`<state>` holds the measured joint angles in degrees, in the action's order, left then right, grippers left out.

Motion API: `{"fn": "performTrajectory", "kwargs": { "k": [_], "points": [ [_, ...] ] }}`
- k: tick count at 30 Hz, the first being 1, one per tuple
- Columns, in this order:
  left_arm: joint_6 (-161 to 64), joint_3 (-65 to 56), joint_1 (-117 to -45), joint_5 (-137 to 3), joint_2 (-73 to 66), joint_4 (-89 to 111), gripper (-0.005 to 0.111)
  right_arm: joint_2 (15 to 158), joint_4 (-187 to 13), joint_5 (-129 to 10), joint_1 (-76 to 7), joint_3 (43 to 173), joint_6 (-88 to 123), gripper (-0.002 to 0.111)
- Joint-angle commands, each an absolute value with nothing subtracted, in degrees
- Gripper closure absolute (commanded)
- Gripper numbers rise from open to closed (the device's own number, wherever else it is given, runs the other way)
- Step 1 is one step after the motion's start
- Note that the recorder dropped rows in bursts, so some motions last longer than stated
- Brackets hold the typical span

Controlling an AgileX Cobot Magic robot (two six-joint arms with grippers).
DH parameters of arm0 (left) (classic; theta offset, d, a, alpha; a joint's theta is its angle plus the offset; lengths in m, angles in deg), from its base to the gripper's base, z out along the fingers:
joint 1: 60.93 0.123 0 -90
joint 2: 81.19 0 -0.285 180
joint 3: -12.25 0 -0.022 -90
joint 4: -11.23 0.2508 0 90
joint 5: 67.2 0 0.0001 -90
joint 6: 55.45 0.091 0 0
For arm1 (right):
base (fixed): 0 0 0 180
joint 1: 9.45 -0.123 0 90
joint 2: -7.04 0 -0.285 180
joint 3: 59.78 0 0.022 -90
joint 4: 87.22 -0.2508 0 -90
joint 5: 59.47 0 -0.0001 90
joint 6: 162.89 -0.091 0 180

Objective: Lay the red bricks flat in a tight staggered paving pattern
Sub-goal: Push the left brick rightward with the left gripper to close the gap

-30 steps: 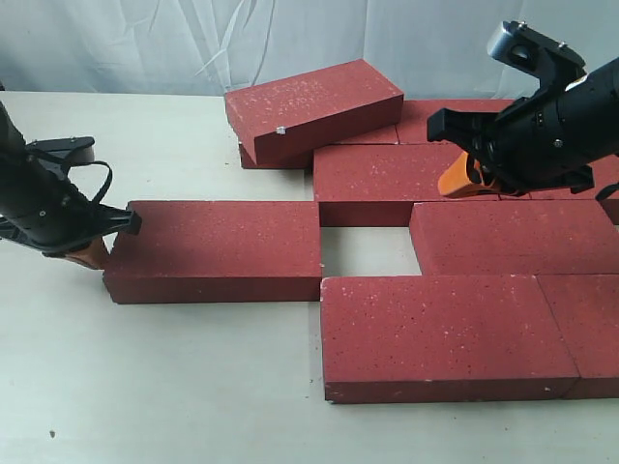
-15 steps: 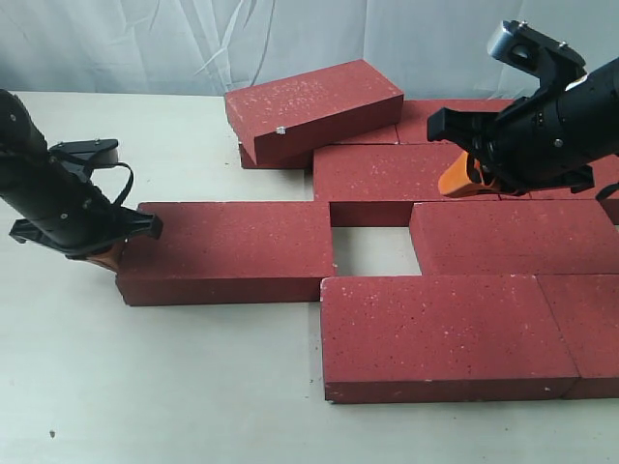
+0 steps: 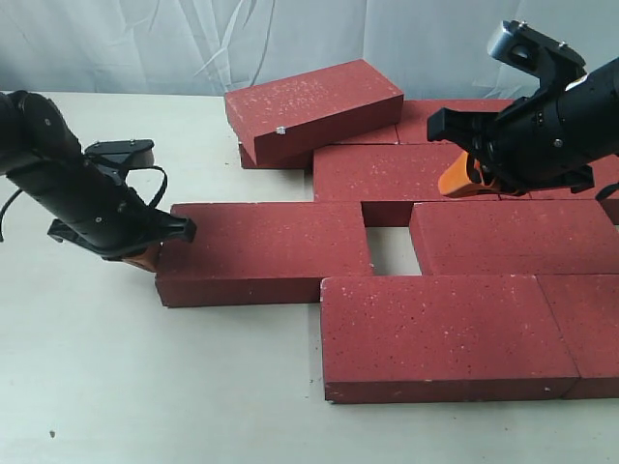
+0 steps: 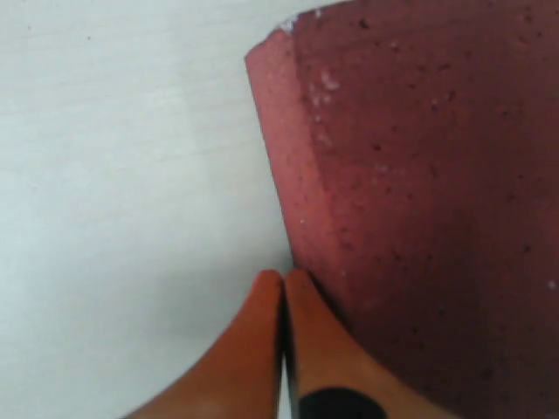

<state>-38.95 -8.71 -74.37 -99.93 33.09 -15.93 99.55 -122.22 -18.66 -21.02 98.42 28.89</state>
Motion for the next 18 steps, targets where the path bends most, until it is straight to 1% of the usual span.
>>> {"fn": "performTrajectory", "kwargs": {
  "k": [1,18],
  "points": [
    [-38.61,-8.82,-74.81,-98.93,33.32,-18.12,0.107,99.42,-122.26,-19.24,-20.94,98.12,29.29,0.109],
    [-38.46,-8.82,-74.81,-99.04,33.32,-22.15,0.107,99.42,-122.26,-19.24,-20.94,98.12,29.29,0.109]
  ]
}}
